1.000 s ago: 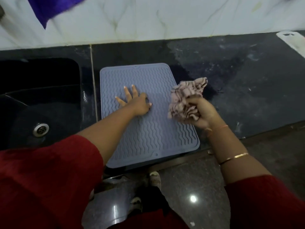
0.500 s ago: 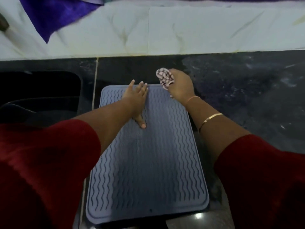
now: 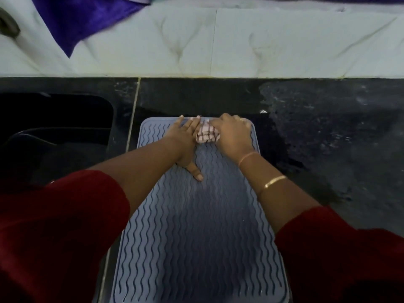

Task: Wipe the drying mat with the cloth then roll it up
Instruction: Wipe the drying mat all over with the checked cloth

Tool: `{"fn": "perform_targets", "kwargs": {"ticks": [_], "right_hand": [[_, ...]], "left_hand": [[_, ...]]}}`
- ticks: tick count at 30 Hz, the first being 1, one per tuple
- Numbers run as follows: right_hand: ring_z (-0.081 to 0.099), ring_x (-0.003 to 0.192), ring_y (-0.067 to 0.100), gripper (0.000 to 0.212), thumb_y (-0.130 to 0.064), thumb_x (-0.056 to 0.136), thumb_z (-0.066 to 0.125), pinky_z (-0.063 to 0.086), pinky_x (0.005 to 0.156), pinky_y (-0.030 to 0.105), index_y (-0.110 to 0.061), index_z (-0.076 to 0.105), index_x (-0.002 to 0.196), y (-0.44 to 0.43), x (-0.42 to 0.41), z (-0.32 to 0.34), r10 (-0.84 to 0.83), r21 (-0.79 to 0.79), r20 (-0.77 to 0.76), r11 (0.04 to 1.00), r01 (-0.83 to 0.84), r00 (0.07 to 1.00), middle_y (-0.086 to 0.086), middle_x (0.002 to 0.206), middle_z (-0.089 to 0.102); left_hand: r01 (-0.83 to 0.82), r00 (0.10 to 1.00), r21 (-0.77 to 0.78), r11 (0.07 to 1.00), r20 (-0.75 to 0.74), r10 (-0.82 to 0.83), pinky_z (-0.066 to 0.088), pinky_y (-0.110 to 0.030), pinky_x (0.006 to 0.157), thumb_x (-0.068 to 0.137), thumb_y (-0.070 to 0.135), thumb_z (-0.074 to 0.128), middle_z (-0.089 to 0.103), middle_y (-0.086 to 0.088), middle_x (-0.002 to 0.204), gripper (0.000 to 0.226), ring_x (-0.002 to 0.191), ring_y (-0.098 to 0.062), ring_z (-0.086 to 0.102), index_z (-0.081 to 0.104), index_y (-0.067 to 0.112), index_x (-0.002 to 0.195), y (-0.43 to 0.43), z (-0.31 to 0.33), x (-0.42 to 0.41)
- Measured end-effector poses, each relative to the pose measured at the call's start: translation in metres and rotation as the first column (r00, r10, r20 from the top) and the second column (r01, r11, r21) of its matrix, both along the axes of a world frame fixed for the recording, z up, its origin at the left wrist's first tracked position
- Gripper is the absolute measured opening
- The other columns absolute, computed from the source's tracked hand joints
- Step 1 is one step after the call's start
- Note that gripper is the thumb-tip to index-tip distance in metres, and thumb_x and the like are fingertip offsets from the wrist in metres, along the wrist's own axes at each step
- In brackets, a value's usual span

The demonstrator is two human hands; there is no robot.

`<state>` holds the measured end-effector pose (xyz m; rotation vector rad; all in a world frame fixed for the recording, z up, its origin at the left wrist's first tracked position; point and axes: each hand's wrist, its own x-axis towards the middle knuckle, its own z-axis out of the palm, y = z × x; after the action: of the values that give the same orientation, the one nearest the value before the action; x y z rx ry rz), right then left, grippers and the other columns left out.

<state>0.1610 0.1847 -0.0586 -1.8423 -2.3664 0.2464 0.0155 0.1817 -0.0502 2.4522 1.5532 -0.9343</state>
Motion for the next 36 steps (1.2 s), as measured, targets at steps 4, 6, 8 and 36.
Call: {"fn": "perform_targets", "kwargs": {"ticks": [4,6,8,36], "right_hand": [[0.050,0.110,0.030,0.037,-0.010,0.077,0.055,0.033,0.092,0.046,-0.025,0.058,0.111,-0.040,0.003,-0.003,0.039,-0.003,-0.034,0.999,-0.039,0.999,0.005,0.110,0.057],[0.053,0.108,0.032,0.031,-0.013,0.078,0.058,0.040,0.089,0.046,-0.025,0.061,0.106,-0.035,0.005,0.004,0.023,-0.065,-0.095,0.997,-0.030,0.995,0.007,0.109,0.058],[0.055,0.106,0.035,0.027,-0.013,0.079,0.058,0.047,0.087,0.048,-0.022,0.062,0.104,-0.013,0.006,0.010,-0.033,-0.047,-0.163,0.999,0.025,0.986,0.011,0.108,0.058],[0.048,0.114,0.039,0.032,-0.016,0.082,0.059,0.044,0.093,0.055,-0.020,0.060,0.113,-0.010,-0.003,0.007,0.000,-0.198,-0.029,0.980,-0.005,1.000,0.014,0.120,0.051]], "left_hand": [[0.005,1.000,0.032,0.999,-0.009,-0.005,-0.018,-0.045,0.112,0.039,0.094,0.049,-0.024,-0.014,0.154,0.155,0.144,-0.026,-0.018,-0.023,0.006,0.145,-0.001,0.003,0.000],[-0.001,1.000,0.030,1.000,-0.018,0.001,-0.019,-0.045,0.111,0.039,0.094,0.050,-0.024,-0.015,0.154,0.155,0.143,-0.026,-0.019,-0.022,0.006,0.145,-0.001,0.003,0.001],[-0.002,1.000,0.013,1.000,-0.027,0.002,-0.019,-0.047,0.112,0.039,0.094,0.049,-0.024,-0.015,0.154,0.154,0.143,-0.026,-0.021,-0.021,0.008,0.146,0.000,0.003,0.002],[-0.032,0.999,0.032,0.999,0.041,0.030,-0.021,-0.046,0.109,0.043,0.092,0.052,-0.026,-0.011,0.154,0.149,0.143,-0.024,-0.020,-0.023,0.014,0.145,0.009,-0.006,-0.002]]}}
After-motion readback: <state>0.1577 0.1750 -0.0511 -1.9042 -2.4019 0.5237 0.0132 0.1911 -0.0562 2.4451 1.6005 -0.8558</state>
